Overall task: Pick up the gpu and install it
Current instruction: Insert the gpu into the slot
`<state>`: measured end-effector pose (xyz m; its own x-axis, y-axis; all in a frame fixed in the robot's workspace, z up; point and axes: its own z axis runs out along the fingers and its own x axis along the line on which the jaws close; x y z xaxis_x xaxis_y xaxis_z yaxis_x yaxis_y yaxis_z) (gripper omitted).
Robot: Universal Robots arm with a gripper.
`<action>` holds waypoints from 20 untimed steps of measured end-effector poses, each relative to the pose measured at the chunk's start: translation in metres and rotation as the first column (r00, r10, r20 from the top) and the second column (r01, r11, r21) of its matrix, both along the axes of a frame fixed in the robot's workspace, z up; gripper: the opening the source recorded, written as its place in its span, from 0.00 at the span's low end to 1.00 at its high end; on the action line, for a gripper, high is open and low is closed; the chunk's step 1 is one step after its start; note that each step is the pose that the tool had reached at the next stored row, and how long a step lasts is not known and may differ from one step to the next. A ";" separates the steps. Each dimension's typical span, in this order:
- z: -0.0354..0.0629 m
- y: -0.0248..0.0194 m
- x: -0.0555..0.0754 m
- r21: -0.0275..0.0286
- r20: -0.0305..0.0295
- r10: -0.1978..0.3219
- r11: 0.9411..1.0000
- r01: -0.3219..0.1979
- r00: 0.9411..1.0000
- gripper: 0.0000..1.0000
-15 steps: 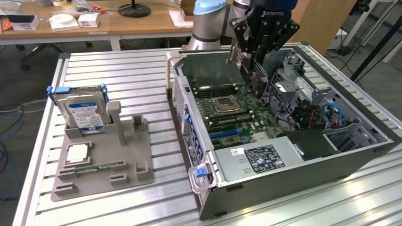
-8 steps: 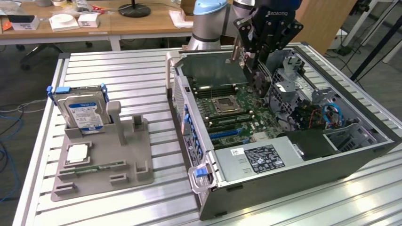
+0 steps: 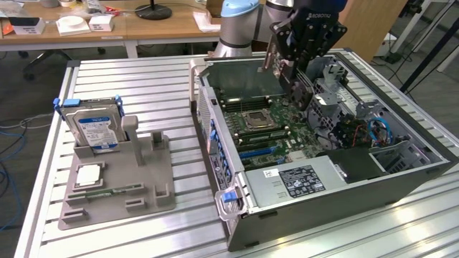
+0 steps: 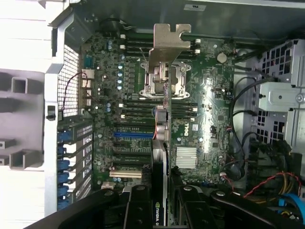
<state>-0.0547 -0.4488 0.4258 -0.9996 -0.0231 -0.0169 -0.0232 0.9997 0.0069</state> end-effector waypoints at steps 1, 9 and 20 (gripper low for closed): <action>0.0000 0.0000 0.000 0.000 0.000 0.011 1.000 -0.011 1.000 0.26; -0.0001 0.0000 0.000 0.000 0.000 0.048 0.999 -0.048 0.999 0.26; -0.0002 0.0000 0.000 0.000 0.000 0.126 0.992 -0.126 0.992 0.26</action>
<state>-0.0545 -0.4489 0.4256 -0.9887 -0.1490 -0.0167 -0.1491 0.9888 0.0072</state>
